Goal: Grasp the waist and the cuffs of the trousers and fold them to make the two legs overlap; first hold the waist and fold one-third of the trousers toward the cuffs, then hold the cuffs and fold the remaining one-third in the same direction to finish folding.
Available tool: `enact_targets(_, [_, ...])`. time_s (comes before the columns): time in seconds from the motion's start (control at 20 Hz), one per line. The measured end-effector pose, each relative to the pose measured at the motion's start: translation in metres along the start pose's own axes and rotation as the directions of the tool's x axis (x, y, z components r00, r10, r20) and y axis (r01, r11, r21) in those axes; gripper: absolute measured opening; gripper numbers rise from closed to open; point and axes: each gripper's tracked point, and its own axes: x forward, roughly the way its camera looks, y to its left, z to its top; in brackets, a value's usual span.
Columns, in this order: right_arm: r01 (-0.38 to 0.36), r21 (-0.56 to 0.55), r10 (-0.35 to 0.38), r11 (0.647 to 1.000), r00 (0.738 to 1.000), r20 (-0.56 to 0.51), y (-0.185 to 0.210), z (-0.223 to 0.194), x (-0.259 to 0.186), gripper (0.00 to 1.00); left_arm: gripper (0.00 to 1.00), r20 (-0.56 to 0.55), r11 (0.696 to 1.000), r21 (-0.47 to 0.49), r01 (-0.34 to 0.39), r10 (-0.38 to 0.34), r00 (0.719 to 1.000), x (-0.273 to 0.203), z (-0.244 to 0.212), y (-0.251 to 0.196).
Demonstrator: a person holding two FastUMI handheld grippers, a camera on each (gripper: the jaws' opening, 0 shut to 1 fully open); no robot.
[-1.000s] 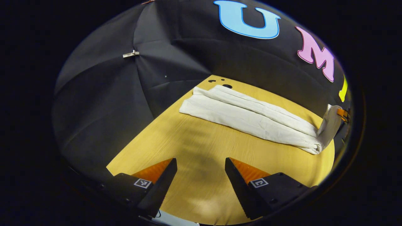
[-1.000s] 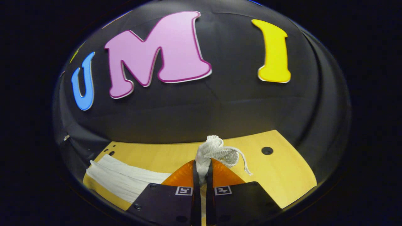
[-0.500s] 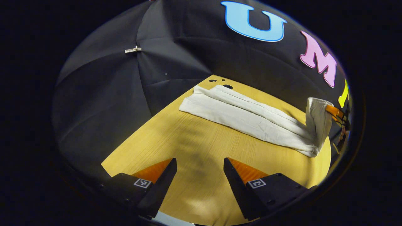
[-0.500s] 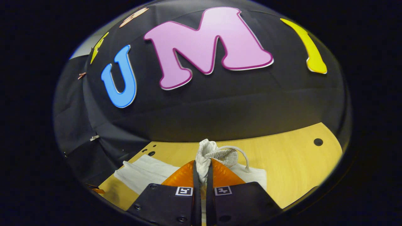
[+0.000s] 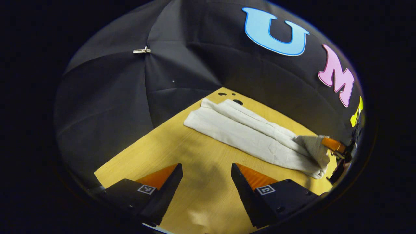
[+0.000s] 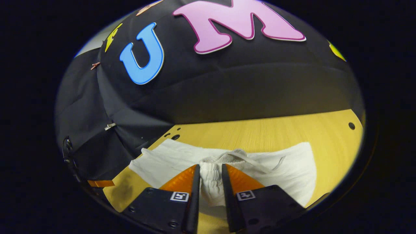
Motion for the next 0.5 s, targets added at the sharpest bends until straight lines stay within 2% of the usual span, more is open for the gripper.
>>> enact_targets(0.05, [-0.007, -0.003, 0.007, 1.000, 1.000, -0.018, 0.006, -0.008, -0.004, 0.39, 0.96, 0.012, 1.000, -0.010, 0.003, -0.003, 1.000, -0.001, 0.007, -0.001])
enact_targets(0.2, [0.018, -0.061, -0.019, 0.998, 1.000, -0.023, 0.015, -0.013, -0.015, 1.00, 0.96, 0.048, 0.999, -0.019, 0.036, -0.035, 0.998, 0.006, 0.033, -0.009])
enact_targets(0.35, [0.061, -0.097, -0.061, 0.993, 0.998, 0.002, 0.021, -0.003, -0.045, 0.98, 0.96, 0.013, 0.999, 0.010, 0.032, -0.032, 0.999, 0.026, 0.048, -0.003])
enact_targets(0.5, [0.140, -0.108, -0.135, 0.984, 0.990, 0.047, 0.013, 0.010, -0.086, 0.98, 0.95, 0.038, 0.999, 0.032, 0.020, -0.022, 0.999, 0.057, 0.074, 0.006])
